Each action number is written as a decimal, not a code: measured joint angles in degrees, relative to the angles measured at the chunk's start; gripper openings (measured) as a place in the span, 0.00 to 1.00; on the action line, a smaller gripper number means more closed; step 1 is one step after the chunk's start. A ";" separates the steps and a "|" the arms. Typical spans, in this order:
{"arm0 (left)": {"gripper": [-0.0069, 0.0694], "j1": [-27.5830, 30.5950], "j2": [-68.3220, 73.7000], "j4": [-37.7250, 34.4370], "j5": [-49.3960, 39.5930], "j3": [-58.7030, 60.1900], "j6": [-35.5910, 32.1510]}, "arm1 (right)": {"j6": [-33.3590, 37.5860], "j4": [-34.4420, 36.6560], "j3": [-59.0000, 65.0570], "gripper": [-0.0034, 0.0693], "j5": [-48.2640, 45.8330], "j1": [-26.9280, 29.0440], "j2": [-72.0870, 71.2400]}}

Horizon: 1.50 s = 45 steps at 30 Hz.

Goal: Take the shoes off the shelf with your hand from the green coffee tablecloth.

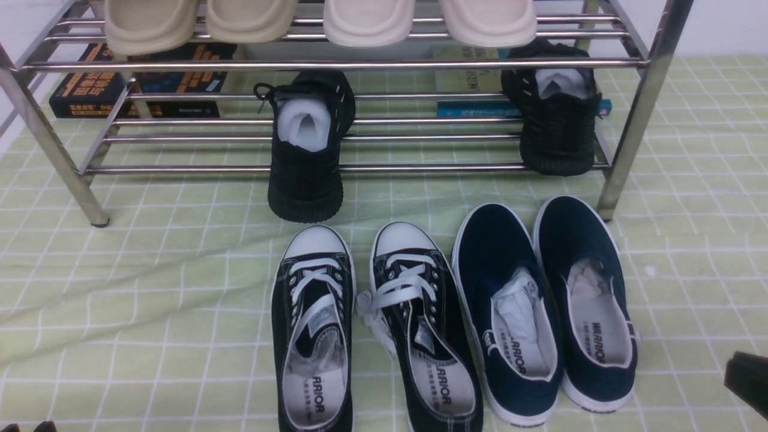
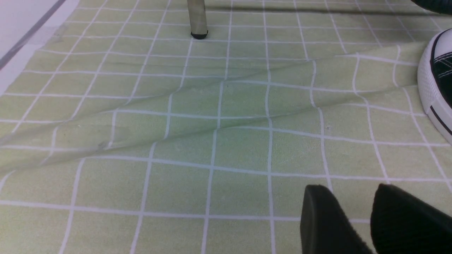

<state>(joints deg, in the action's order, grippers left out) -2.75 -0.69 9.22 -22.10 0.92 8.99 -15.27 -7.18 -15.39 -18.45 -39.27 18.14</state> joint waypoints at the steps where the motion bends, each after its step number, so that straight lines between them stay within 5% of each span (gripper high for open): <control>1: 0.40 0.00 0.00 0.00 0.00 0.00 0.00 | 0.48 0.23 0.23 0.05 0.00 0.33 -0.32; 9: 0.40 0.00 0.00 0.00 0.00 0.00 0.00 | 8.56 10.01 10.79 0.07 0.21 18.38 -10.06; 23: 0.40 0.00 0.00 0.00 0.00 0.00 0.00 | 10.65 10.26 16.65 0.08 -1.31 40.76 -18.72; 45: 0.40 0.00 0.00 0.00 0.00 0.00 0.00 | 11.76 10.40 16.20 0.13 -3.90 39.10 -18.72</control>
<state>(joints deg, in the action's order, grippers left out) -2.75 -0.69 9.22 -22.10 0.92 8.99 -3.50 3.23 0.81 -22.35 -0.18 -0.58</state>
